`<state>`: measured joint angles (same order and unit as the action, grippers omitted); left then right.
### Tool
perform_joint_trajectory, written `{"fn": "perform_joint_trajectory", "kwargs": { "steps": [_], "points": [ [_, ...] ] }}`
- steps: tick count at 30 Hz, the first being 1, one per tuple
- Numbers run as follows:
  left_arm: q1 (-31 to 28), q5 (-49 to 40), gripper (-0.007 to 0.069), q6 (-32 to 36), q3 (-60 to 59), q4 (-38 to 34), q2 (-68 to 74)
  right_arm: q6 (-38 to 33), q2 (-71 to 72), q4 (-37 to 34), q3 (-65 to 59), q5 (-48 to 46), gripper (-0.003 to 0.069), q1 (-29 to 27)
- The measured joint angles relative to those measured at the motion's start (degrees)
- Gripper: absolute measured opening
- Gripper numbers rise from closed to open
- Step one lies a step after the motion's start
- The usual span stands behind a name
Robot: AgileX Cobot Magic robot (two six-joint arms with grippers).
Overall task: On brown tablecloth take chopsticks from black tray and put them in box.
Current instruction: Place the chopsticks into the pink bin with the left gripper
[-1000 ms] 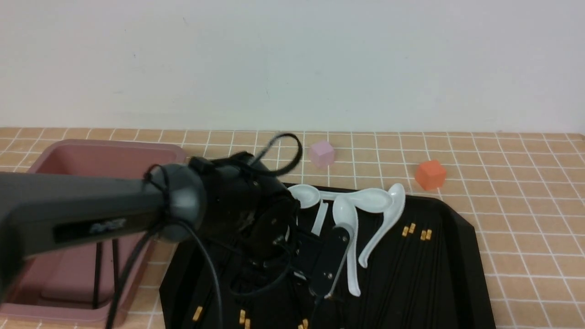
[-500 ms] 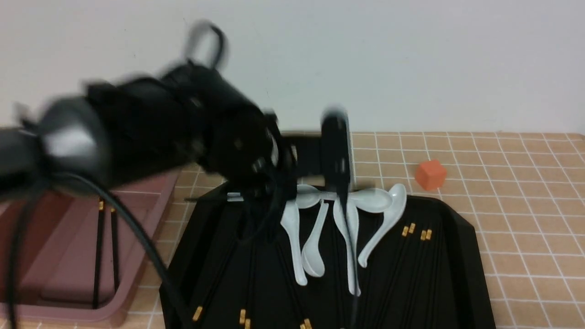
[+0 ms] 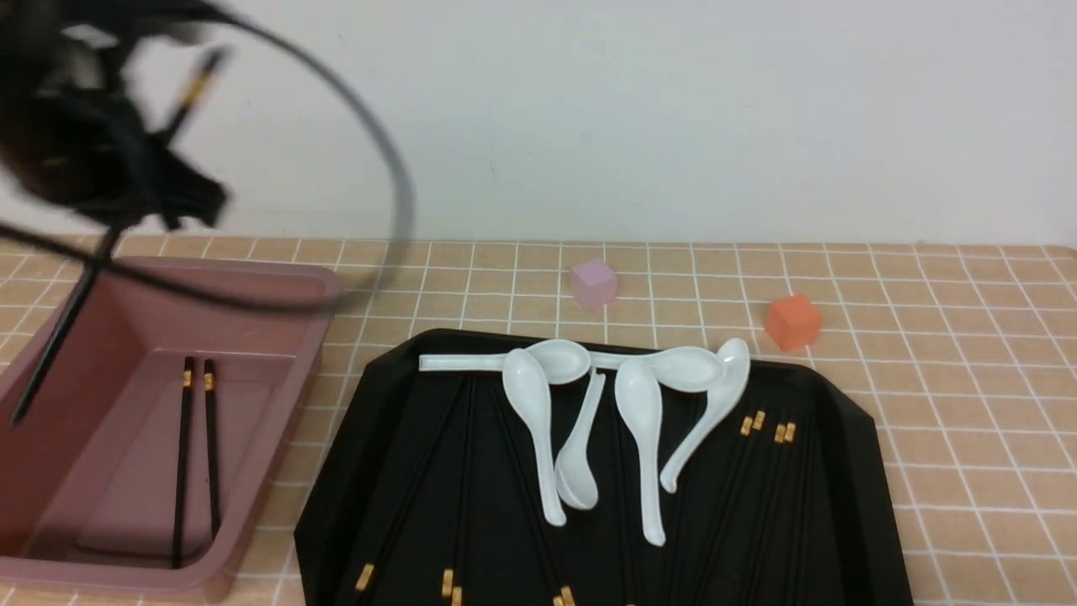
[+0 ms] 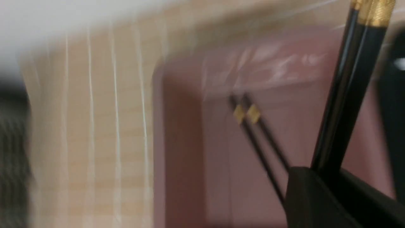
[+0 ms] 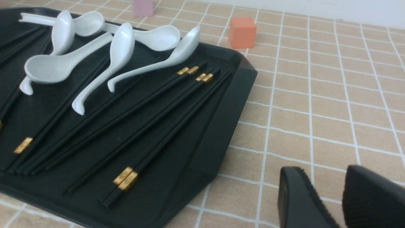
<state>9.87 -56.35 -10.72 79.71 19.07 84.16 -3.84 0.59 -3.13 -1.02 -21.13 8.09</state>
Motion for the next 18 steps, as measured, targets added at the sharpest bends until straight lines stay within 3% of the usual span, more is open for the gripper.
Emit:
{"fn": "perform_joint_trajectory", "kwargs": {
  "steps": [4, 7, 18],
  "points": [
    [-8.9, 5.5, 0.0037, -1.7, -3.2, -7.9, 4.8, 0.0, 0.0, 0.0, 0.0, 0.0, 0.024, 0.0],
    [-11.4, 8.8, 0.0037, -2.0, -4.2, -9.1, 8.7, 0.0, 0.0, 0.0, 0.0, 0.0, 0.024, 0.0],
    [-11.6, 10.9, 0.0064, -2.1, -4.3, -9.6, 17.8, 0.0, 0.0, 0.0, 0.0, 0.0, 0.024, 0.0]
  ]
}}
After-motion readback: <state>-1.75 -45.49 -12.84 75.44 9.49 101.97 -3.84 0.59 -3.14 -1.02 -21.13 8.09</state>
